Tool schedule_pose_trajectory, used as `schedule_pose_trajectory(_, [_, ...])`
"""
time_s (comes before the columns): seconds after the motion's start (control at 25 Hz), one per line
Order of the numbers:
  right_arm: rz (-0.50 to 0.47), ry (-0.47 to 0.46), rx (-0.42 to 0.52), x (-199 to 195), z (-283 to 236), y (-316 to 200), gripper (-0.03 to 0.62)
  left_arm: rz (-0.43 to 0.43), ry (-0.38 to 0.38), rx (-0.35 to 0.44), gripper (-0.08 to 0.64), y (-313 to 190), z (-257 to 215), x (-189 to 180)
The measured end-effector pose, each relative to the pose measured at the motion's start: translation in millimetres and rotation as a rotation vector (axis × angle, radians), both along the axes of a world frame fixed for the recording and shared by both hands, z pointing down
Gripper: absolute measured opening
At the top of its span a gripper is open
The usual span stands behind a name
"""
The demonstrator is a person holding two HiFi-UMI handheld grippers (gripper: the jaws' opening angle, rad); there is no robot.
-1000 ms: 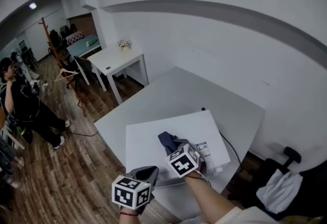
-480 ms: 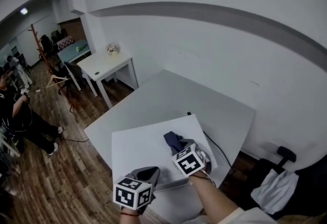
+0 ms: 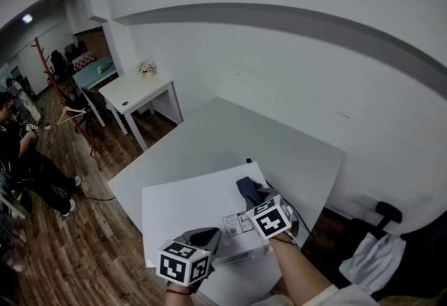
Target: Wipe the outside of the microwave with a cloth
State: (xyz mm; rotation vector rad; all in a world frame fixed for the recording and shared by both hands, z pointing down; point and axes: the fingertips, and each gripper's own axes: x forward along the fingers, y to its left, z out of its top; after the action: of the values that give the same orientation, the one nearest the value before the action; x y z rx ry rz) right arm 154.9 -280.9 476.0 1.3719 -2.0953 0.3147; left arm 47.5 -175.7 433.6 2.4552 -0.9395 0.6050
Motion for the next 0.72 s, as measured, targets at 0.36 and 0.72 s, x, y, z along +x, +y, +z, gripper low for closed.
schedule_pose_trajectory(0.36, [0.057, 0.001, 0.001, 35, -1, -24, 0.107, 0.017, -0.004, 0.0, 0.003, -19, -2, 17])
schedule_pose_trajectory(0.72, [0.086, -0.013, 0.001, 41, -1, -56, 0.107, 0.001, -0.004, -0.012, 0.003, -30, 1, 11])
